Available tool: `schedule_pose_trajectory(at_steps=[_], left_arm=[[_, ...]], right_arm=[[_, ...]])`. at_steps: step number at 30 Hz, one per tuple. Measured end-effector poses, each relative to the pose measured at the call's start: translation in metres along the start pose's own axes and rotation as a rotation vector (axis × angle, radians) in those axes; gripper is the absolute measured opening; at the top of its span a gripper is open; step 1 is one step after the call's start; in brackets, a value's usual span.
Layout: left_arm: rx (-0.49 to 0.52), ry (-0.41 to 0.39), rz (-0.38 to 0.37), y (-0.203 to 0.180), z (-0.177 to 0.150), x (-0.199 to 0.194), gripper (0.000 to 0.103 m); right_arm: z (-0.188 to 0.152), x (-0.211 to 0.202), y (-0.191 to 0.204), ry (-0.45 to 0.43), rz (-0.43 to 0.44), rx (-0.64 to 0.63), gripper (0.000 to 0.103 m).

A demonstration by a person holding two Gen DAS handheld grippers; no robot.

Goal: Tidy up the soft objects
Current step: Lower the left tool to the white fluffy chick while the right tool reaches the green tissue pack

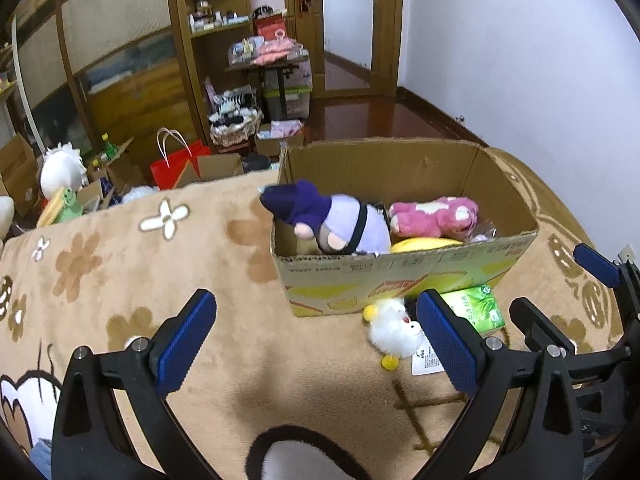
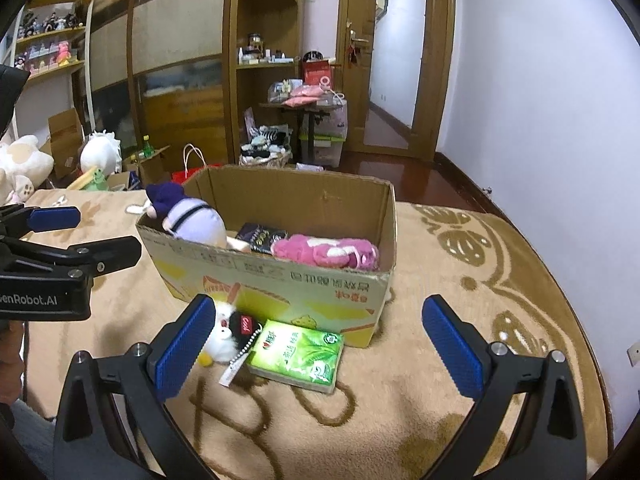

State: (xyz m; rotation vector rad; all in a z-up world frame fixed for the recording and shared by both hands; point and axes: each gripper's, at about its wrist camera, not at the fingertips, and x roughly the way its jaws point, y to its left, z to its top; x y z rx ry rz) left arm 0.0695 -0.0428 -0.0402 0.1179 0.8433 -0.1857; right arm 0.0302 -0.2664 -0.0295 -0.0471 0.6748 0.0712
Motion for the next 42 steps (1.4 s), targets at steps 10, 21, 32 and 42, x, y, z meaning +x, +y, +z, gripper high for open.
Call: schedule_pose_trajectory(at_steps=[10, 21, 32, 42], left_arm=[[-0.027, 0.066, -0.027, 0.002, -0.004, 0.027, 0.099], [0.008, 0.126, -0.035, -0.013, -0.010, 0.054, 0.100], [-0.021, 0.189, -0.092, -0.018, -0.013, 0.079, 0.100], [-0.029, 0.243, -0.149, -0.024, -0.018, 0.099, 0.100]], right_arm=[[-0.007, 0.023, -0.009, 0.057, -0.004, 0.044, 0.103], [-0.019, 0.049, -0.013, 0.139, -0.009, 0.060, 0.103], [-0.033, 0.077, -0.007, 0.217, 0.008, 0.034, 0.103], [-0.039, 0.088, 0.007, 0.246, 0.055, 0.001, 0.103]])
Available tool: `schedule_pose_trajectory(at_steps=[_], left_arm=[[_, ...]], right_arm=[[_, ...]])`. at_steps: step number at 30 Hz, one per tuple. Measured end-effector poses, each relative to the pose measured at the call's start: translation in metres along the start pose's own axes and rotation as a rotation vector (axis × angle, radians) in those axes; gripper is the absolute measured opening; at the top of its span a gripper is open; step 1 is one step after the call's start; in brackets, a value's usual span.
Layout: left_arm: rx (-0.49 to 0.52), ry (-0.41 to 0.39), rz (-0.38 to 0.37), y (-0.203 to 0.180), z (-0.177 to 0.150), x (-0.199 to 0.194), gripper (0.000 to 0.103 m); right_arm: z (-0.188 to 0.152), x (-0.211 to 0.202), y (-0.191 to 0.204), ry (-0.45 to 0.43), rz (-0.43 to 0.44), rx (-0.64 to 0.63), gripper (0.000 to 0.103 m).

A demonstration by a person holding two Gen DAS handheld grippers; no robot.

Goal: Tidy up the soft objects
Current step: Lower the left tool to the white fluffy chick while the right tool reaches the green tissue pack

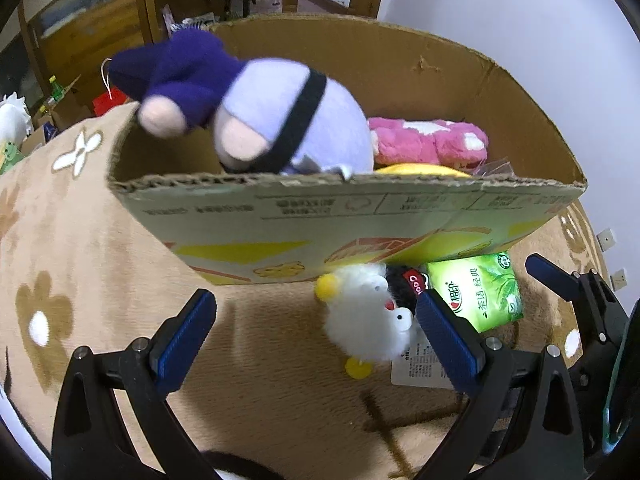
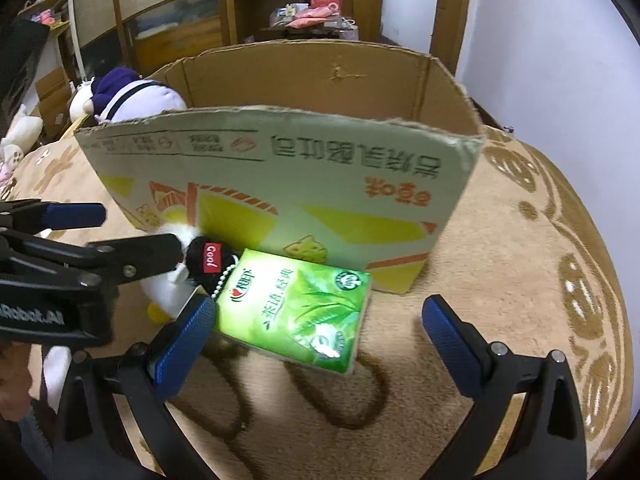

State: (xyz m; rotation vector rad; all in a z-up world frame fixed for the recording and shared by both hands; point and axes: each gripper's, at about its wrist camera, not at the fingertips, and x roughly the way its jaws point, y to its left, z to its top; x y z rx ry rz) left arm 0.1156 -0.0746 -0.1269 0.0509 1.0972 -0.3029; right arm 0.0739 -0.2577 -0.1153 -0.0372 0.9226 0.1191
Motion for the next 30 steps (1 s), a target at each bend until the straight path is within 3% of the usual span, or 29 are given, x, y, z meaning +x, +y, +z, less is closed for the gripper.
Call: schedule_pose_trajectory(at_steps=[30], left_arm=[[-0.083, 0.092, -0.083, 0.015, 0.001, 0.044, 0.099]], right_arm=[[0.000, 0.014, 0.006, 0.046, 0.043, 0.024, 0.103]])
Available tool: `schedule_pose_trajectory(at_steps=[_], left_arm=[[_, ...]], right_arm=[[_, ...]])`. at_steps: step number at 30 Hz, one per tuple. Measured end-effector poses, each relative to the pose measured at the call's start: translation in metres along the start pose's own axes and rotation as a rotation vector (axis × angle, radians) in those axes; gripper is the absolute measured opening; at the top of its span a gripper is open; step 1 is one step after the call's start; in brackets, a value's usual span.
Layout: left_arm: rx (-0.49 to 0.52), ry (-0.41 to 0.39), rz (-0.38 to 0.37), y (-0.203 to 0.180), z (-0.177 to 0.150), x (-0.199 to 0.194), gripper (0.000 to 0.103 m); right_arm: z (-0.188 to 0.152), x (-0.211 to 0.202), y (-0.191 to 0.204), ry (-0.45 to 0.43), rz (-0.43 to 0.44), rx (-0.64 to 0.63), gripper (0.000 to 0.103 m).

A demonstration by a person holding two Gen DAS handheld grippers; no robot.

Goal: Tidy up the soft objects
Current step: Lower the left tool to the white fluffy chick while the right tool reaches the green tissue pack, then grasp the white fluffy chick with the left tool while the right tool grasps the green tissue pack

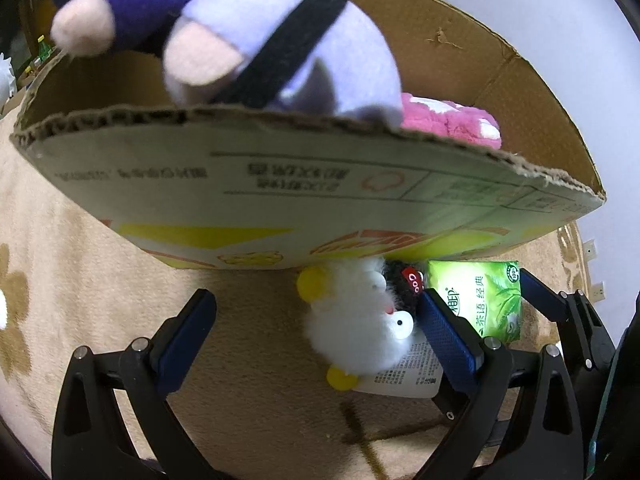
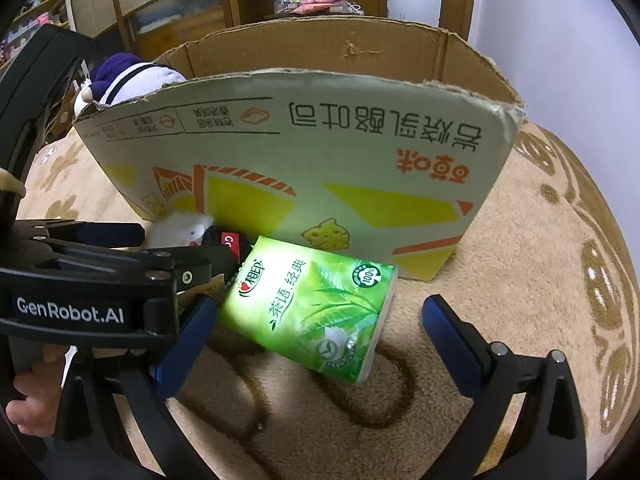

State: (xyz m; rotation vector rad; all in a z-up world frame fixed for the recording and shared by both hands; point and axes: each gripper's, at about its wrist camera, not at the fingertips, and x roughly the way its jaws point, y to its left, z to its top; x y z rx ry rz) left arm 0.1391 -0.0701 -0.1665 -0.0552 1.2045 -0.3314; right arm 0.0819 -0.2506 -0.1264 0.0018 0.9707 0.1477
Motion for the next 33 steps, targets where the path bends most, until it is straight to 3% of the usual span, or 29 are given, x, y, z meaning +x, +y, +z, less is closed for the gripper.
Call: schedule_pose_trajectory(at_steps=[18, 33], left_arm=[[0.022, 0.013, 0.012, -0.015, -0.001, 0.006, 0.098], [0.075, 0.023, 0.067, -0.036, -0.004, 0.011, 0.084]], right_arm=[[-0.001, -0.002, 0.003, 0.009, 0.003, -0.030, 0.103], [0.002, 0.011, 0.002, 0.013, -0.065, -0.055, 0.103]])
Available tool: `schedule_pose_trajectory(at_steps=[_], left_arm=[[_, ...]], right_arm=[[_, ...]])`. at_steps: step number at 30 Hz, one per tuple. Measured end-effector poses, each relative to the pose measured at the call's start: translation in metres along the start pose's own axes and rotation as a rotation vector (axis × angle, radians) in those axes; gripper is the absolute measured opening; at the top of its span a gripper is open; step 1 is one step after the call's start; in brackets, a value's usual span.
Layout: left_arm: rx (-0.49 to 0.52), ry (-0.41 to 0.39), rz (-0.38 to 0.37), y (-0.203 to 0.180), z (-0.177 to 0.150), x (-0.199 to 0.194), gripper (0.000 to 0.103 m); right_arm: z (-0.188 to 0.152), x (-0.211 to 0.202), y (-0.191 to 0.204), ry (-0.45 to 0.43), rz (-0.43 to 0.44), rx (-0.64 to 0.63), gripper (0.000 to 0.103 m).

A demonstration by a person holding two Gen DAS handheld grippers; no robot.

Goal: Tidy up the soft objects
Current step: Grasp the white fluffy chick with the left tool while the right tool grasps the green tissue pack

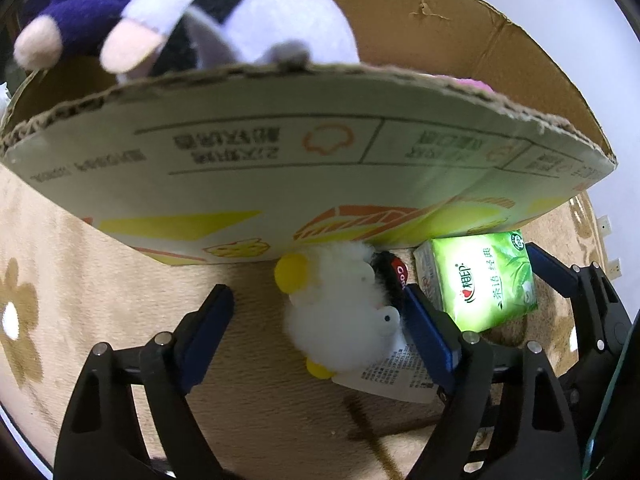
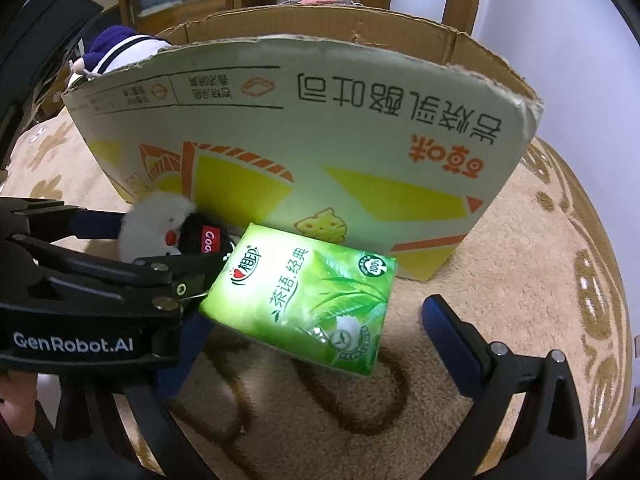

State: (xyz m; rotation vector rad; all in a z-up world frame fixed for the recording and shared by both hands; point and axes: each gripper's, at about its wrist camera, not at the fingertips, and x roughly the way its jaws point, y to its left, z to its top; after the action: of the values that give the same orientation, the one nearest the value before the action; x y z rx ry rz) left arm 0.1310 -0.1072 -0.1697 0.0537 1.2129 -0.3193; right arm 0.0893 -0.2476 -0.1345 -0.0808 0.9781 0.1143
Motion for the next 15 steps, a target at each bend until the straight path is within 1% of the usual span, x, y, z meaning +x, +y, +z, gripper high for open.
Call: schedule_pose_trajectory(at_steps=[5, 6, 7, 8, 11, 12, 14, 15], left_arm=[[0.000, 0.004, -0.001, -0.003, 0.003, 0.001, 0.081], [-0.001, 0.003, -0.002, -0.006, 0.004, -0.001, 0.078], [-0.003, 0.002, -0.001, 0.001, 0.004, -0.001, 0.074], [-0.006, 0.002, 0.001, 0.011, 0.004, -0.010, 0.073], [-0.016, -0.001, 0.000, 0.017, 0.004, -0.011, 0.067], [-0.017, -0.002, -0.001, 0.017, 0.004, -0.012, 0.065], [-0.018, -0.005, -0.005, 0.018, 0.005, -0.013, 0.061], [-0.017, -0.005, -0.011, 0.019, 0.005, -0.013, 0.058]], right_arm=[[0.000, 0.006, 0.001, -0.004, -0.003, 0.004, 0.103], [-0.004, 0.005, 0.001, -0.004, 0.002, 0.006, 0.103], [-0.005, 0.006, 0.001, -0.003, 0.007, 0.007, 0.103], [-0.005, 0.003, 0.002, -0.003, 0.011, 0.008, 0.102], [-0.003, -0.001, -0.001, -0.004, 0.033, 0.010, 0.093], [-0.003, -0.001, -0.001, -0.002, 0.038, 0.014, 0.088], [-0.003, -0.002, -0.003, -0.001, 0.043, 0.023, 0.086], [-0.003, -0.002, -0.006, -0.001, 0.047, 0.028, 0.086]])
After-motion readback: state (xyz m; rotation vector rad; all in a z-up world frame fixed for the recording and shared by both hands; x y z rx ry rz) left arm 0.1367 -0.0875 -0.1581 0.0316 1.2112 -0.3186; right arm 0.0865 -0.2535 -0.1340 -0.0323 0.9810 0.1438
